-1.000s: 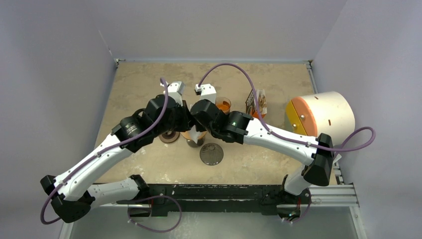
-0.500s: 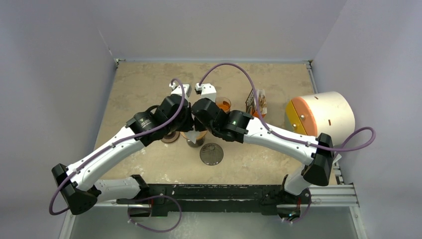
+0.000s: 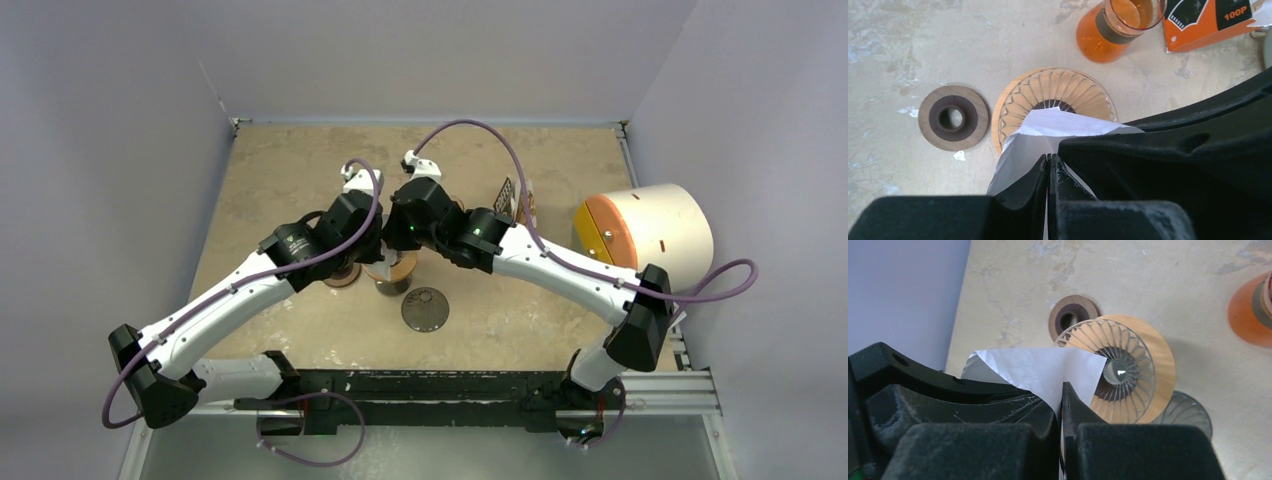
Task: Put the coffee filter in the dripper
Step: Place the coffee filter in the coffee dripper.
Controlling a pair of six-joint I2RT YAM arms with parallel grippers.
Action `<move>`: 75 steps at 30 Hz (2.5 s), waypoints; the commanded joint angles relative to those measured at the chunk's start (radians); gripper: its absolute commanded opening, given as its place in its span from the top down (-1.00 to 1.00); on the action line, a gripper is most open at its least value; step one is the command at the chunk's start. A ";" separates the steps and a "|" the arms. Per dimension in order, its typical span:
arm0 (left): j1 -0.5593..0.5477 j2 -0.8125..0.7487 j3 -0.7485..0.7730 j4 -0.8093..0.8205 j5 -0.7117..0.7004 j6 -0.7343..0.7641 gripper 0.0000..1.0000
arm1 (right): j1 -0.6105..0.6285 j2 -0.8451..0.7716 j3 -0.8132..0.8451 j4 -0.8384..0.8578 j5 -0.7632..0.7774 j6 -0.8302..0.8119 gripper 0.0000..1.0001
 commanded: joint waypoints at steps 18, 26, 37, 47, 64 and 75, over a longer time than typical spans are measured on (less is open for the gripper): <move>0.002 0.104 0.092 0.020 -0.020 0.070 1.00 | -0.066 -0.053 -0.181 0.155 -0.121 0.325 1.00; 0.003 0.177 0.143 -0.011 0.028 0.089 1.00 | -0.075 -0.088 -0.198 0.154 -0.110 0.324 1.00; 0.004 0.228 0.171 -0.044 0.063 0.102 1.00 | -0.076 -0.104 -0.197 0.173 -0.129 0.307 1.00; 0.034 0.264 0.171 -0.056 0.111 0.116 1.00 | -0.076 -0.114 -0.220 0.231 -0.153 0.322 1.00; 0.110 0.249 0.136 -0.047 0.217 0.119 1.00 | -0.078 -0.097 -0.203 0.264 -0.182 0.311 1.00; 0.131 0.249 0.126 -0.037 0.247 0.125 0.65 | -0.078 -0.113 -0.209 0.246 -0.170 0.302 0.82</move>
